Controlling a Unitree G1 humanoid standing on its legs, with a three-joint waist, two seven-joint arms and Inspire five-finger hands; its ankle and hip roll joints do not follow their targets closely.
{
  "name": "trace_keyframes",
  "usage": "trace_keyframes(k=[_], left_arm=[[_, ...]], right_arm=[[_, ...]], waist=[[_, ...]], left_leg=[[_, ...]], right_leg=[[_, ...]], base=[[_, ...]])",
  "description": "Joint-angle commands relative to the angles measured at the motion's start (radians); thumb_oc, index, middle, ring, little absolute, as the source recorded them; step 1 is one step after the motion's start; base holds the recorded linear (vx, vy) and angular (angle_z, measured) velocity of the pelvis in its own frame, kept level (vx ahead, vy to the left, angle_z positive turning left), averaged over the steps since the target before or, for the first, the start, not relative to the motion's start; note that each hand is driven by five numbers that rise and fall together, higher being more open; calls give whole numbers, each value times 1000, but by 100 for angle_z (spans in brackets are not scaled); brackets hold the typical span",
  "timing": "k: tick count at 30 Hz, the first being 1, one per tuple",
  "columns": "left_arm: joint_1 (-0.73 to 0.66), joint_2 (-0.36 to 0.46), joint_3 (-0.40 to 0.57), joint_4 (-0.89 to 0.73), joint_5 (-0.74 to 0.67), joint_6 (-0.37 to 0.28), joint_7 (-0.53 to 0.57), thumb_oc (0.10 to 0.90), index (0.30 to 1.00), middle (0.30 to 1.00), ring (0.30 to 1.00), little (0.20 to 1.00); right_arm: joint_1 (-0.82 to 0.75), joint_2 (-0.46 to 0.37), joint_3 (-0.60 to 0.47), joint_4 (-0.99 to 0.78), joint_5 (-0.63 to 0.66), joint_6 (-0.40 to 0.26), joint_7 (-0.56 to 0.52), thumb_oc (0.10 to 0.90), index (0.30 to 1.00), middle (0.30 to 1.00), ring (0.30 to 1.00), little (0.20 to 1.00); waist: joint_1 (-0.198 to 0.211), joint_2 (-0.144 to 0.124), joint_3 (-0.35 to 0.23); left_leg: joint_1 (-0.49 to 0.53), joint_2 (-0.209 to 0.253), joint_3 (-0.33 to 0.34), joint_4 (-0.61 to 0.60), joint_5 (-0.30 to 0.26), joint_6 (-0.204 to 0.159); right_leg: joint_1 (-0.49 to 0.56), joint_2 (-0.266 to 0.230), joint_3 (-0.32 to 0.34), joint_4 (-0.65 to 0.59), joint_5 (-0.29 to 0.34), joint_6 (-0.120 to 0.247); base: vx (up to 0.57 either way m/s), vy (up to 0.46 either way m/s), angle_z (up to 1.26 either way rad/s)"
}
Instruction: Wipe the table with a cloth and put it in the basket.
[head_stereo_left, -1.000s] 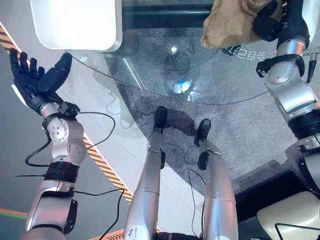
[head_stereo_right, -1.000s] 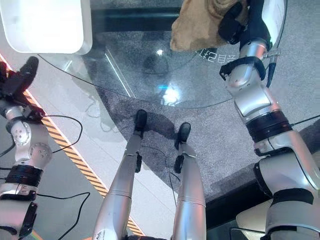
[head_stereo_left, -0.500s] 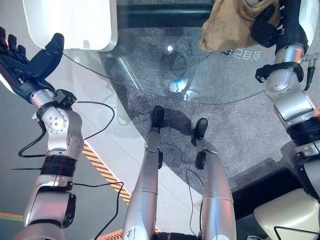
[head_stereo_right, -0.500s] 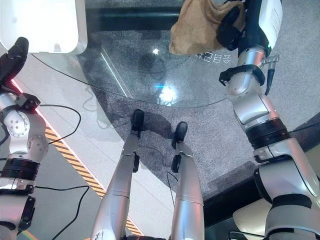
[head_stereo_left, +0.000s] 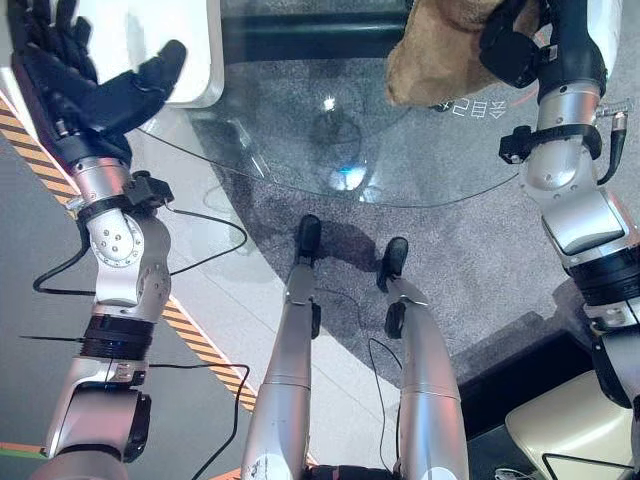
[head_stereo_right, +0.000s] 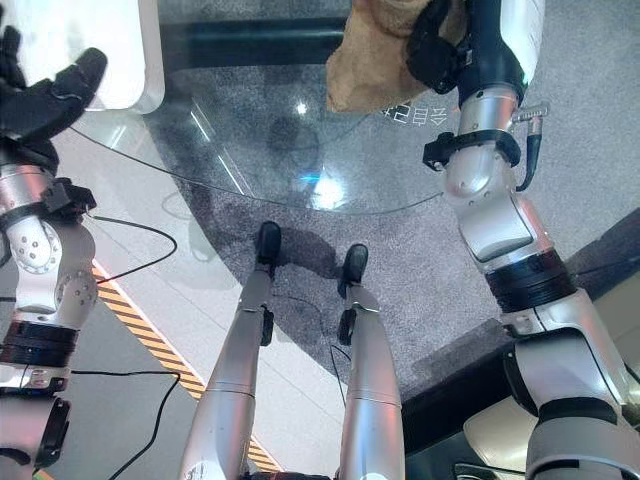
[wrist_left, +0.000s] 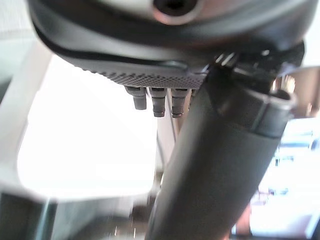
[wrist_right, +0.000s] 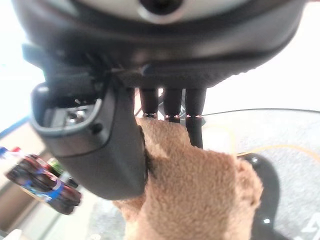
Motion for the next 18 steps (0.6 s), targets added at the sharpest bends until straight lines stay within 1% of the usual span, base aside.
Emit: trace_keyframes(k=[1,5,10,18], left_arm=[[-31,15,42,-110,27,-36,-64,800,900,900,900,900],[-52,-4,5,-132,11,0,-107,800,900,900,900,900],[-83,-21,-38,-126,-14,40,-154,800,900,900,900,900],[-126,-51,-95,-98,-21,58,-189,800,900,900,900,900]], right_arm=[[-51,-4,-112,-191,-52,-124,-6,100,300,300,300,200],[-57,15,-121,-237,-50,-139,20,100,300,300,300,200],[-76,33,-121,-276,2,-163,43,100,300,300,300,200],[-108,65,-105,-317,76,-190,66,100,300,300,300,200]], waist=[[2,-1,-27],[-6,-4,-27],[-13,-14,-27],[-23,-26,-27]], left_leg=[[60,-40,56,79,-136,53],[63,-42,61,79,-134,56],[66,-41,64,84,-134,58],[68,-41,67,91,-136,59]], right_leg=[[83,63,30,-106,41,46],[83,65,35,-106,47,47],[86,66,38,-109,56,50],[89,68,43,-113,65,52]], base=[[0,0,0],[0,0,0],[0,0,0],[0,0,0]])
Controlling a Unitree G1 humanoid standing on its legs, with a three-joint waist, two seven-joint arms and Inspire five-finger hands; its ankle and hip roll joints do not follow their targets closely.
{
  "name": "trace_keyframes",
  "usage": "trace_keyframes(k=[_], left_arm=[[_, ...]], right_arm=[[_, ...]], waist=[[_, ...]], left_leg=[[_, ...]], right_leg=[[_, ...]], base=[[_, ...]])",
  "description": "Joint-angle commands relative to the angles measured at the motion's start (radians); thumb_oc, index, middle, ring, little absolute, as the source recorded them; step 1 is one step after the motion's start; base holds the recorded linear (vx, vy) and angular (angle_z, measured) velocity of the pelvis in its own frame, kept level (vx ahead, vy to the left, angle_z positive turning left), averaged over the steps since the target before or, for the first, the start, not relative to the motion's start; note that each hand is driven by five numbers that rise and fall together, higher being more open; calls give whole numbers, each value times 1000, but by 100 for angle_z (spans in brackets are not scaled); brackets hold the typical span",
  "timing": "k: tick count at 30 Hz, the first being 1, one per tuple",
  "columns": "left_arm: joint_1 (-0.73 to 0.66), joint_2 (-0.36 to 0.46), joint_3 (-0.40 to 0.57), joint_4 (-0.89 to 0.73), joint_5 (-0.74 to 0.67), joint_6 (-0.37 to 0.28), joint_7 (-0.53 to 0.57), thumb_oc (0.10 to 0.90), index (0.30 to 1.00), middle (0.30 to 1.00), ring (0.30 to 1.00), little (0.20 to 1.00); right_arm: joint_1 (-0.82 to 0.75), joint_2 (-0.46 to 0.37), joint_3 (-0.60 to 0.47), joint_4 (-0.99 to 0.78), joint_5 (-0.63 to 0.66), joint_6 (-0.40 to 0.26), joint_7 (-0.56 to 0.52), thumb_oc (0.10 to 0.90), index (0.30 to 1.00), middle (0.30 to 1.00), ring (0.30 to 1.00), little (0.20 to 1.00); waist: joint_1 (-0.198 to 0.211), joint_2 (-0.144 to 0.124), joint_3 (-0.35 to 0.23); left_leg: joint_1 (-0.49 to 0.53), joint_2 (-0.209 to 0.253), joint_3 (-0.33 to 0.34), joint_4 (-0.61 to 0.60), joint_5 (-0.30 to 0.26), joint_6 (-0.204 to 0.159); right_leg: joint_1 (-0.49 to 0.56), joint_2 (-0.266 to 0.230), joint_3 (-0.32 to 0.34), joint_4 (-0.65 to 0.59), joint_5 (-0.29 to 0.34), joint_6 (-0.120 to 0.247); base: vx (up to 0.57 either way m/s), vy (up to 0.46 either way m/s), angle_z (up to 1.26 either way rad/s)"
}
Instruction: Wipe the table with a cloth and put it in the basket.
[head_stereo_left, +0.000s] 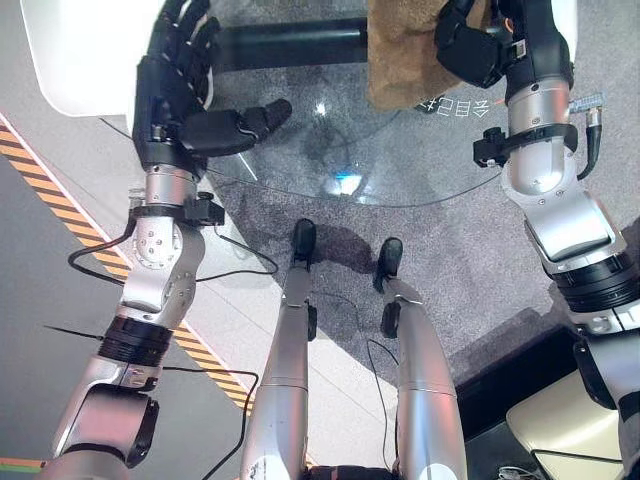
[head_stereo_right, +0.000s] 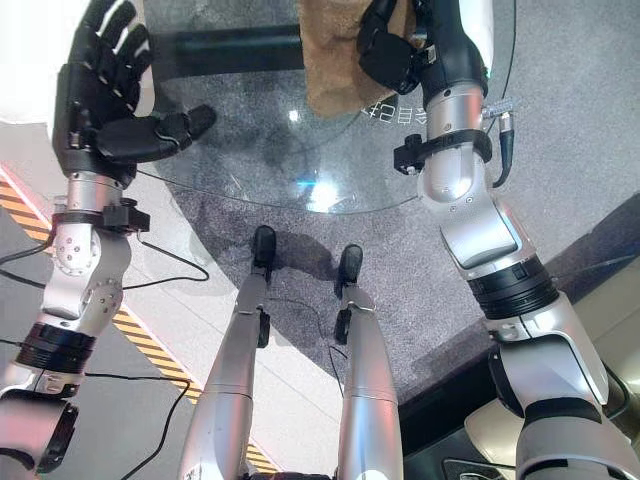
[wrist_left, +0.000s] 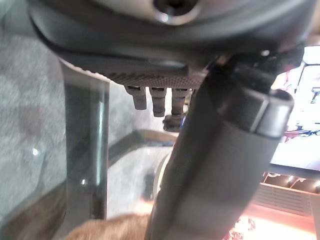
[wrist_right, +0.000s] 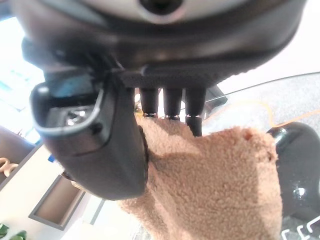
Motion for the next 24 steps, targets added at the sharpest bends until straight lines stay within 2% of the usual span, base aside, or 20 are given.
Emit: trace_keyframes(k=[1,12,24], left_arm=[[-108,-10,16,-59,4,-55,-34,800,900,900,900,900],[-167,-45,-25,-1,3,-30,-26,800,900,900,900,900],[-248,-81,-62,86,13,-17,-14,800,900,900,900,900]], right_arm=[[-116,14,-100,-231,39,-166,-15,100,300,300,300,200],[-169,43,-82,-273,101,-178,6,100,300,300,300,200],[-209,71,-72,-318,162,-212,27,100,300,300,300,200]], waist=[[3,-28,-27],[-9,-39,-27],[-26,-64,-27]], left_leg=[[54,-41,62,90,-137,60],[64,-34,67,91,-137,57],[82,-23,73,92,-144,54]], right_leg=[[77,63,39,-115,62,54],[87,69,49,-115,61,53],[106,78,61,-124,62,51]], base=[[0,0,0],[0,0,0],[-2,3,-2]])
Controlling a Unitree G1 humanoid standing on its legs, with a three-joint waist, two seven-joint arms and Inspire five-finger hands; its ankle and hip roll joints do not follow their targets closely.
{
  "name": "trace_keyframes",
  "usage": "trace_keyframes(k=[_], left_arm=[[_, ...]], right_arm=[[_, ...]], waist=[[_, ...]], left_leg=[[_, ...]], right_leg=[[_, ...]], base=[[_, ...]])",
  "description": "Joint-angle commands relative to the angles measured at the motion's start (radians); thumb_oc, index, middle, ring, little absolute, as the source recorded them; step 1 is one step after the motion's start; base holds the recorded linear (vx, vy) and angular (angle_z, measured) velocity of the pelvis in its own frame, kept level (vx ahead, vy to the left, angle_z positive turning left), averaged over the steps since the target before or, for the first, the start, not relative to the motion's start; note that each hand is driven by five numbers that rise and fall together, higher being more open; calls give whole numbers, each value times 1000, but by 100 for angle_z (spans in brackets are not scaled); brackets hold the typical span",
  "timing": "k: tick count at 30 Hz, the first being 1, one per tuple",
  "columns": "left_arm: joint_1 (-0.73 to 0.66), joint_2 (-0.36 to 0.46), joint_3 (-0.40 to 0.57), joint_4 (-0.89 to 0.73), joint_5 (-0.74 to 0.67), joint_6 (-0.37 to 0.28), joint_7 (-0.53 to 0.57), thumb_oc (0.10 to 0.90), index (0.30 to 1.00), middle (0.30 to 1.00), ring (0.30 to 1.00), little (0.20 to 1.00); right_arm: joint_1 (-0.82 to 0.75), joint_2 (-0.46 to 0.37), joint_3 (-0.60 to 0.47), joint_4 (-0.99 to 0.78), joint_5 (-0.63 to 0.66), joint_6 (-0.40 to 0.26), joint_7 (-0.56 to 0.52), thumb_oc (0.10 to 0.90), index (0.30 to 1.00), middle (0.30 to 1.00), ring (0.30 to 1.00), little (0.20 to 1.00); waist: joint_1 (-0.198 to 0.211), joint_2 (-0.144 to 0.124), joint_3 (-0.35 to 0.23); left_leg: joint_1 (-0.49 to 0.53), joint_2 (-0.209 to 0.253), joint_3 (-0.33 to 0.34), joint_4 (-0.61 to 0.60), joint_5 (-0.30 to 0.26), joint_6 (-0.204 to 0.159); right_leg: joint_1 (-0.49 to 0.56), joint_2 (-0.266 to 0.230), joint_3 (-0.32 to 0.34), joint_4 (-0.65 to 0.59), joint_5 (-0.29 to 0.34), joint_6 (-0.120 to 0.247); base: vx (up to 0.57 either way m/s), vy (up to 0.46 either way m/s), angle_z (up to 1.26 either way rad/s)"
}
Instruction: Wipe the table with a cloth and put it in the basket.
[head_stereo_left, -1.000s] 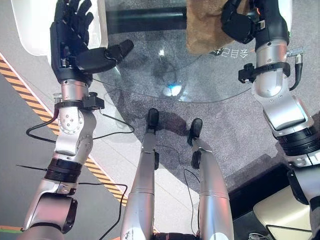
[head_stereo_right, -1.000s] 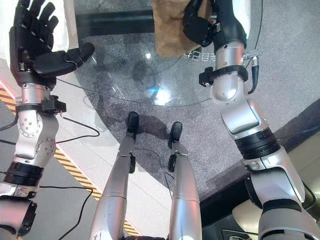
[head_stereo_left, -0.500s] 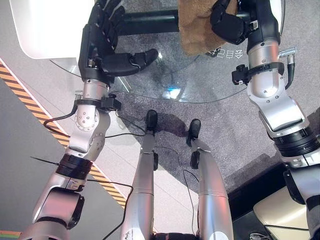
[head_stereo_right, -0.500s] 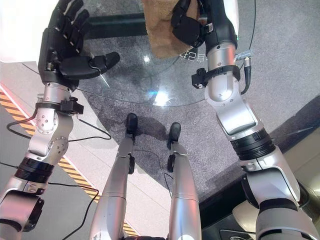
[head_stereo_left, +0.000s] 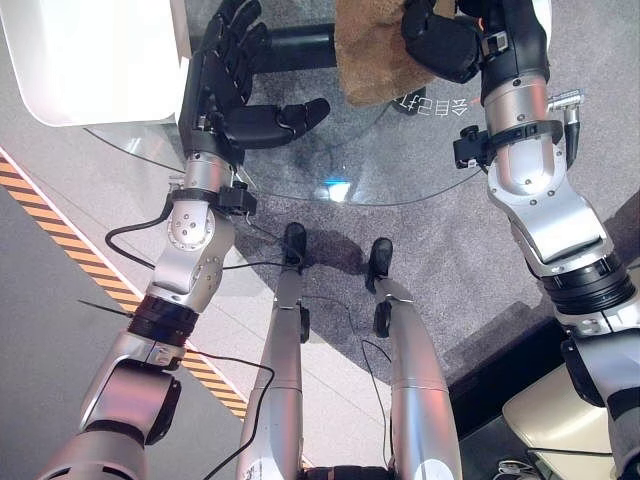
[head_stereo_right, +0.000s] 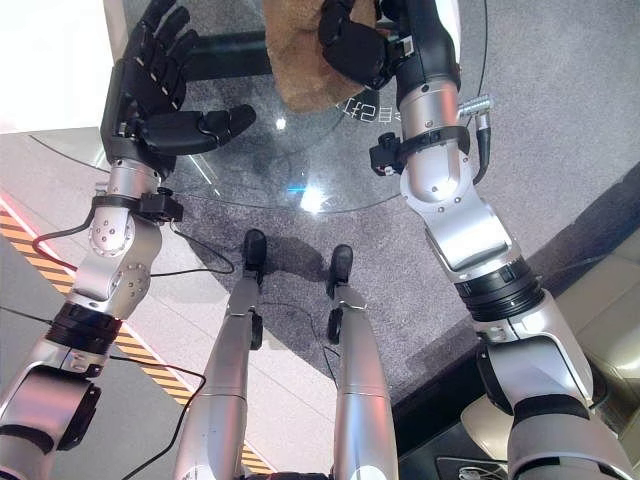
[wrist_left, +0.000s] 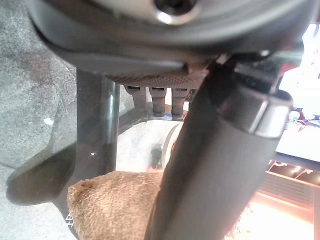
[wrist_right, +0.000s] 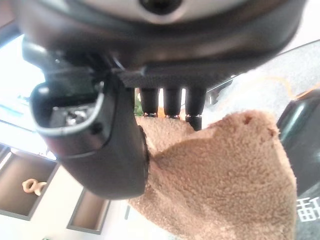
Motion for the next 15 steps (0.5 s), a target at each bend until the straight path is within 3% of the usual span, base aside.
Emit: trace_keyframes(k=[1,15], left_arm=[[-110,-12,12,-39,14,-74,-5,800,900,900,900,900],[-193,-48,-18,34,12,-80,-11,800,900,900,900,900]], right_arm=[[-199,25,-73,-233,17,-177,-8,100,300,300,300,200],[-239,71,-49,-244,144,-210,56,100,300,300,300,200]], waist=[[2,-32,-26],[-7,-54,-26]], left_leg=[[73,-28,56,80,-140,51],[97,-17,61,79,-143,45]], right_leg=[[102,68,37,-124,51,49],[129,75,41,-129,44,43]], base=[[0,0,0],[0,-1,0]])
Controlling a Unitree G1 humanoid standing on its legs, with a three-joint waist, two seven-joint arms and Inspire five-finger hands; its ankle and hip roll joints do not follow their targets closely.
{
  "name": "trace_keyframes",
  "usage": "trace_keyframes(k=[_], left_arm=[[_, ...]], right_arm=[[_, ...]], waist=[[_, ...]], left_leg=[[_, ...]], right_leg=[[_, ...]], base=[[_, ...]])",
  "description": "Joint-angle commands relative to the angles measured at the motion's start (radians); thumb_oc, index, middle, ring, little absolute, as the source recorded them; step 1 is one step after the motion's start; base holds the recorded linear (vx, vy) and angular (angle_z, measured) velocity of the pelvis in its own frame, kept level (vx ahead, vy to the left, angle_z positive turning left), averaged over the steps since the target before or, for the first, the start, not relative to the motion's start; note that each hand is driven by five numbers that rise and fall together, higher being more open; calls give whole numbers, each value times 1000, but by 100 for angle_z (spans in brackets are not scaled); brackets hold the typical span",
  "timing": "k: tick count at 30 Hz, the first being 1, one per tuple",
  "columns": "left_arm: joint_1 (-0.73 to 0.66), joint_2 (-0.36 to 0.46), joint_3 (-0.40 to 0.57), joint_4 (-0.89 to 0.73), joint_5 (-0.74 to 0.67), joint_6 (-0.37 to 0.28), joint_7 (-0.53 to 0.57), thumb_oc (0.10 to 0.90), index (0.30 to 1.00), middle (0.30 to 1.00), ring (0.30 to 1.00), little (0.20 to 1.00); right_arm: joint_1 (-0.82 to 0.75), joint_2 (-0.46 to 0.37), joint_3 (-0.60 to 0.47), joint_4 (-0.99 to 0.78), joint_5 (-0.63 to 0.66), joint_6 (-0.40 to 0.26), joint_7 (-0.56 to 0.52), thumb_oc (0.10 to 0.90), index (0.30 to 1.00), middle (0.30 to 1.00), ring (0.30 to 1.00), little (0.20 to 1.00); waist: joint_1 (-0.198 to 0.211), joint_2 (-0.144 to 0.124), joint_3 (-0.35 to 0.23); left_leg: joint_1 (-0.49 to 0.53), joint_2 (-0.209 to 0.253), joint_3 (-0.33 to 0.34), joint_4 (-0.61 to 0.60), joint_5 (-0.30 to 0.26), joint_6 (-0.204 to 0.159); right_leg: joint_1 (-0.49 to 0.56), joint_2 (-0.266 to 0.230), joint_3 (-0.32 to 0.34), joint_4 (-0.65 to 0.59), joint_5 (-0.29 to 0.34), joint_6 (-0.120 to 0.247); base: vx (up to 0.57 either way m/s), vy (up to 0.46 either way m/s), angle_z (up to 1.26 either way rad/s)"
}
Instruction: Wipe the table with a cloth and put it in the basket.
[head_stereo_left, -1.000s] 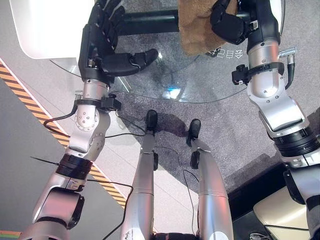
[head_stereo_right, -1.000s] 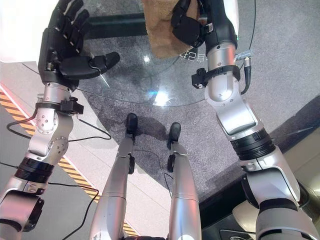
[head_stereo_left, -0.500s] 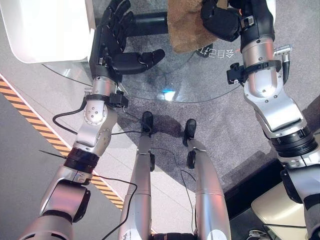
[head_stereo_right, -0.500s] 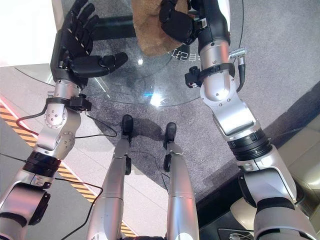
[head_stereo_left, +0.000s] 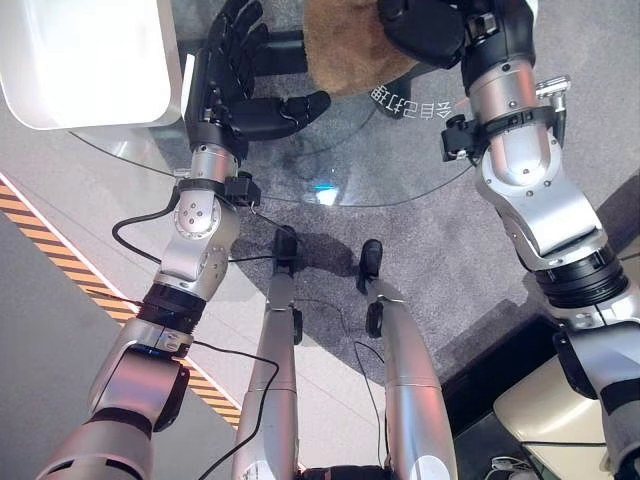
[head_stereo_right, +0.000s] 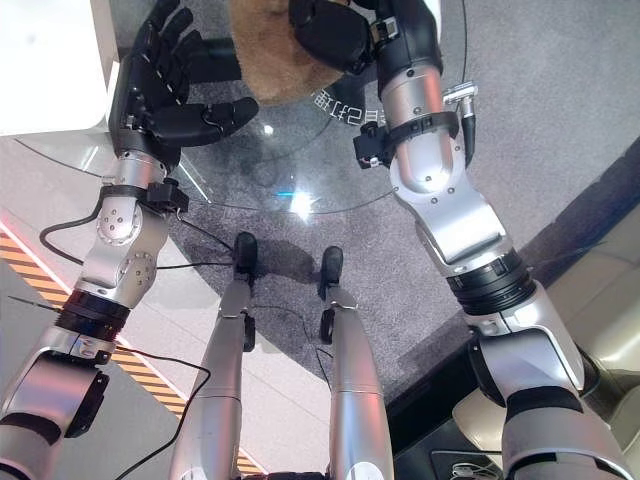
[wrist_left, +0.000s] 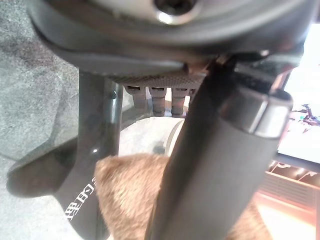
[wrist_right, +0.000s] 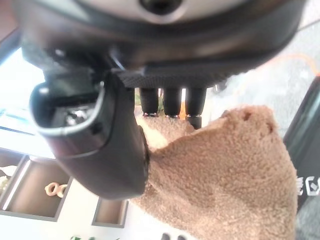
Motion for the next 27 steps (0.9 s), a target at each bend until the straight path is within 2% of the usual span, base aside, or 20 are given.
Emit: trace_keyframes(k=[1,8,12,27], left_arm=[[-137,-33,17,-53,12,-76,-10,800,900,900,900,900],[-166,-46,6,-28,27,-81,2,800,900,900,900,900],[-195,-56,2,-12,32,-84,15,800,900,900,900,900],[-234,-79,-2,39,67,-71,40,800,900,900,900,900]], right_arm=[[-197,33,-59,-245,35,-192,12,100,300,300,300,200],[-204,56,-50,-250,99,-186,47,100,300,300,300,200],[-200,71,-52,-249,117,-207,69,100,300,300,300,200],[-214,107,-59,-273,119,-218,109,100,300,300,300,200]], waist=[[16,-27,-25],[11,-32,-25],[6,-34,-25],[1,-45,-25]], left_leg=[[76,-22,60,77,-142,46],[83,-18,64,76,-142,43],[82,-15,65,76,-142,41],[85,-10,64,76,-144,38]], right_leg=[[104,67,39,-118,37,43],[110,69,42,-118,33,39],[109,70,45,-116,30,38],[115,71,45,-120,26,33]], base=[[1,-18,-4],[0,-2,0],[0,0,0],[0,0,0]])
